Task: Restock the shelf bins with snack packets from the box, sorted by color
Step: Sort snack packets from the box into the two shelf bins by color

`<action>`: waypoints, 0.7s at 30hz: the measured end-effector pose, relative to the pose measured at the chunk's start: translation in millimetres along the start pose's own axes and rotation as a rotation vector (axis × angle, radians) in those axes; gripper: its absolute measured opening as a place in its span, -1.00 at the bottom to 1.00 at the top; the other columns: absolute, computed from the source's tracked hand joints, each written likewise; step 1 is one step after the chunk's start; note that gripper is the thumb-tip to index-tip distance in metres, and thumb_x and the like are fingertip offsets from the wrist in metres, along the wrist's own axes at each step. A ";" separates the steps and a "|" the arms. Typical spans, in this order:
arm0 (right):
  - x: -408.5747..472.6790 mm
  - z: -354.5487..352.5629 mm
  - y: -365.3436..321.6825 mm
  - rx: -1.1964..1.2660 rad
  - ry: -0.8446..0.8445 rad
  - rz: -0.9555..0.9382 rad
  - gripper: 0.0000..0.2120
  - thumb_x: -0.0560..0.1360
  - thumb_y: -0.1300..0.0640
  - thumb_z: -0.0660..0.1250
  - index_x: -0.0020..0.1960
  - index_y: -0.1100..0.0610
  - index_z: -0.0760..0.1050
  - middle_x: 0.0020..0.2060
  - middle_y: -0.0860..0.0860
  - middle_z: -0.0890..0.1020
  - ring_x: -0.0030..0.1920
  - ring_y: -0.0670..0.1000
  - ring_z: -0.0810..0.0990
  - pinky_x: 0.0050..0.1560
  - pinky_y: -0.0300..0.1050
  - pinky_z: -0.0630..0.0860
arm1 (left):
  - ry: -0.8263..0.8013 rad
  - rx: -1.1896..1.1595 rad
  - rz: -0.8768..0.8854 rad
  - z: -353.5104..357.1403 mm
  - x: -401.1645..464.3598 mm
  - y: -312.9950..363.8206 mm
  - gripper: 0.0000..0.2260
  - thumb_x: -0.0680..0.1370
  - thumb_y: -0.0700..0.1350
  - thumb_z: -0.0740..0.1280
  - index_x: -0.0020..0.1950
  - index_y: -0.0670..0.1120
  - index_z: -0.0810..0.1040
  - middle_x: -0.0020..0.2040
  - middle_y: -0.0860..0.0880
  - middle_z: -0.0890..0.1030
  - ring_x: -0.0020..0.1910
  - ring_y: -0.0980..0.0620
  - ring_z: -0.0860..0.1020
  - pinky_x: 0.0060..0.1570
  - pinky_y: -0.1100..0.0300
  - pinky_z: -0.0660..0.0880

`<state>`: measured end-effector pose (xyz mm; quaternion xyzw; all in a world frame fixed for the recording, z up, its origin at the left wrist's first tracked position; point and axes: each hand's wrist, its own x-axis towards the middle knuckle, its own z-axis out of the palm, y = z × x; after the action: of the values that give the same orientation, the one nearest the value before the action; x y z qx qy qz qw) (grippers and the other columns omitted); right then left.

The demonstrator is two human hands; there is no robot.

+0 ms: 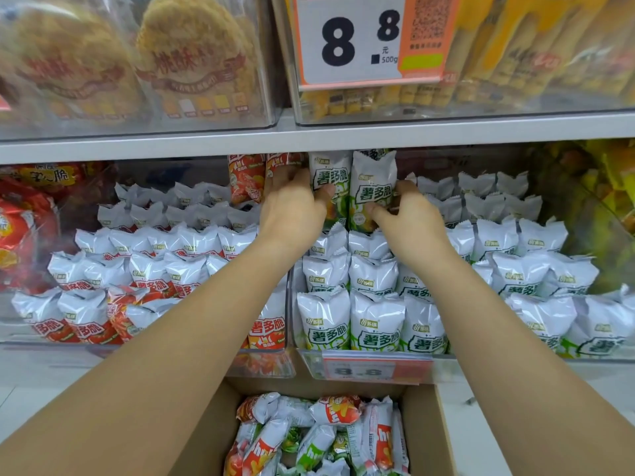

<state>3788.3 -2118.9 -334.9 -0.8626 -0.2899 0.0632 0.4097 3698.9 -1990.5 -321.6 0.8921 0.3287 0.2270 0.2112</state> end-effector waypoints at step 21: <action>-12.4 -8.0 -14.4 0.049 0.182 0.033 -0.56 0.55 -0.13 0.24 0.24 0.19 0.36 -0.06 0.10 0.52 -0.08 0.14 0.46 -0.16 -0.11 0.27 | 0.060 -0.220 -0.067 -3.3 -11.1 -10.4 -0.65 0.53 0.11 0.32 0.14 -0.14 0.46 0.04 -0.16 0.57 -0.02 -0.19 0.53 -0.09 0.02 0.50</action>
<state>3774.4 -2124.0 -320.6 -0.8591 -0.2355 -0.0017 0.4544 3684.4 -1990.1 -327.3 0.8448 0.3379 0.2810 0.3052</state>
